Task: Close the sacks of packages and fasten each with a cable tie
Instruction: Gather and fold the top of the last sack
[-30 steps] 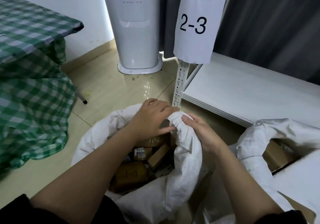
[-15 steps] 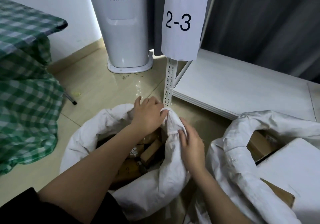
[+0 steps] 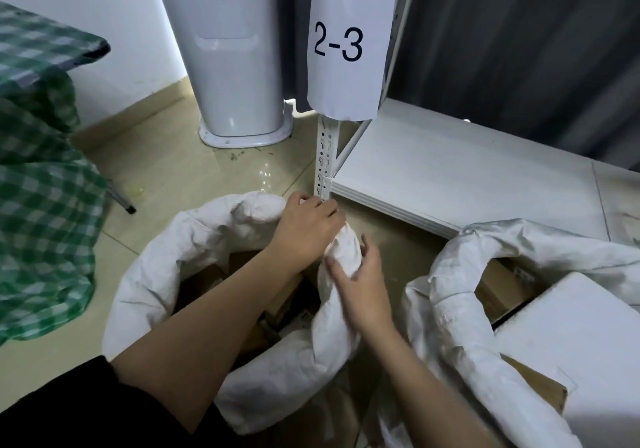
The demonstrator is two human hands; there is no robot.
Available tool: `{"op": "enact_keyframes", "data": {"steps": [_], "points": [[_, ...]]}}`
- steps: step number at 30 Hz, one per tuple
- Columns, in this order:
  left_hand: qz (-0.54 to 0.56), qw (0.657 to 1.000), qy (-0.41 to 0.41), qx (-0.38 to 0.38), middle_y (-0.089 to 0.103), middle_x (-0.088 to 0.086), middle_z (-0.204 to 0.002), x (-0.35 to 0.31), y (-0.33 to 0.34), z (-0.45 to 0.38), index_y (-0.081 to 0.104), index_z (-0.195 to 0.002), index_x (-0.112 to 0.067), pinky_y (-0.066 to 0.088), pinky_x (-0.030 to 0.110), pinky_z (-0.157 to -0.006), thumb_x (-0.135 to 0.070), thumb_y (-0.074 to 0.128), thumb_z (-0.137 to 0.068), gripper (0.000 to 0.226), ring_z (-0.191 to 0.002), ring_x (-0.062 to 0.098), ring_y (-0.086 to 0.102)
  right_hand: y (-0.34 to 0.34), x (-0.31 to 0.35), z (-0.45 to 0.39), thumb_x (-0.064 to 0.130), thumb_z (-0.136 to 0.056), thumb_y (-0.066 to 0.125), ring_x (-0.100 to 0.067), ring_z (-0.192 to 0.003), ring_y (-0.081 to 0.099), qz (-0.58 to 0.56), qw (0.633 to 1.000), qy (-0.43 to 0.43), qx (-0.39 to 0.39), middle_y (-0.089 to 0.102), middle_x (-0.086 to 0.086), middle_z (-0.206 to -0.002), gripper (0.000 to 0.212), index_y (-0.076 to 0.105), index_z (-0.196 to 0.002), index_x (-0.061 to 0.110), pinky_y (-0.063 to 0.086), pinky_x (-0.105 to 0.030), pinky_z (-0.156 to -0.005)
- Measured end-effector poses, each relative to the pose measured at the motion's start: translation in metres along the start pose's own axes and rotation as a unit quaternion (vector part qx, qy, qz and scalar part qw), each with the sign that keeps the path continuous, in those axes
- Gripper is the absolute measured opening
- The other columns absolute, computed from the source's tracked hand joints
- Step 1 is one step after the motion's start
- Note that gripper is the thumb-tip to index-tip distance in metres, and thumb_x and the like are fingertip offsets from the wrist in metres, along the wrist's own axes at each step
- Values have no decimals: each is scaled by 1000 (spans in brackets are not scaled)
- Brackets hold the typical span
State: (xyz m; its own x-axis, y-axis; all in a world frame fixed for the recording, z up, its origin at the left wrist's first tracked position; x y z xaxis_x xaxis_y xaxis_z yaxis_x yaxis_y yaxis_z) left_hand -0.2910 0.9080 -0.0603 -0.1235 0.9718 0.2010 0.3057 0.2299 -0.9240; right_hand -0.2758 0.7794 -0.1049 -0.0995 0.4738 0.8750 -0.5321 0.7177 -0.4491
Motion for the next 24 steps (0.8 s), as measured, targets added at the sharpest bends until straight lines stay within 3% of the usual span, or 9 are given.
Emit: {"op": "enact_keyframes", "data": {"steps": [3,6,9,10,12,15,18,20,24], "points": [[32,998,-56,15,58,-1,-68,2,8,-12,64,-67,-18,47,36,-77,-14,71,-64,9,-60,23,60,13,-3,26,50,-83,65,-20,-129,41,85,992,-10,-89,32,-2,-147,86,18,-149,22,43,-37,-94],[94,988,-124,7,63,1,-74,6,15,-18,66,-72,-18,43,37,-84,-21,50,-83,19,-67,24,64,20,-9,27,32,-91,60,-17,-121,50,69,990,-60,-106,38,1,-143,64,27,-146,23,44,-30,-90],[181,963,-192,49,64,-3,-105,17,26,-20,65,-100,-20,23,37,-104,-26,35,-98,30,-102,18,59,9,-12,13,11,-96,54,8,-108,54,-96,990,-82,-68,52,24,-126,50,36,-139,29,42,-18,-90],[201,953,-217,56,62,-4,-110,21,29,-21,64,-103,-20,17,36,-108,-25,35,-99,30,-107,16,56,2,-12,6,6,-96,53,8,-105,57,-155,984,-73,-48,54,27,-120,49,39,-137,29,45,-19,-91],[207,943,-254,52,61,-5,-115,24,32,-21,63,-106,-22,10,40,-112,-26,35,-99,30,-113,16,52,-9,-15,-8,0,-95,52,-5,-107,62,-278,960,-25,3,62,13,-119,46,48,-133,26,50,-29,-96],[182,943,-268,70,56,-4,-122,21,39,-17,62,-112,-25,3,43,-113,-31,34,-100,31,-122,16,43,-13,-24,-16,1,-88,55,-25,-116,60,-463,881,71,70,65,-7,-125,45,54,-131,17,46,-42,-102],[153,944,-278,89,51,-1,-130,17,42,-5,57,-121,-26,3,47,-114,-33,31,-100,34,-129,17,37,-11,-30,-16,3,-81,57,-27,-118,59,-511,847,124,85,64,-10,-126,50,55,-130,13,42,-44,-105],[147,946,-277,78,43,2,-141,17,40,4,46,-135,-27,4,49,-114,-34,32,-99,39,-136,18,30,-12,-28,-17,-2,-86,52,-26,-114,61,-489,860,129,63,64,-10,-123,45,55,-128,13,44,-42,-103],[126,960,-250,19,43,5,-144,15,8,28,38,-142,-25,10,53,-113,-37,43,-96,48,-137,23,32,-16,-15,-18,6,-97,45,-6,-103,54,-291,954,74,-18,55,3,-117,44,40,-139,19,40,-29,-98]]}}
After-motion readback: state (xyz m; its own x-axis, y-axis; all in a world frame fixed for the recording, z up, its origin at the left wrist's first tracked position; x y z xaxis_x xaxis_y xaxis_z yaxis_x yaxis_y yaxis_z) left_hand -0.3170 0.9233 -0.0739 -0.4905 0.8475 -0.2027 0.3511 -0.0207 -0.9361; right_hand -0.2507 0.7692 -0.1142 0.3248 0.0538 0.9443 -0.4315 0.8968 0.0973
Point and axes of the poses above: each hand's wrist, its own z-axis away from the middle knuckle, its own y-axis out of the palm, x = y × z, the point moved 3 cm from there along -z, towards the middle knuckle
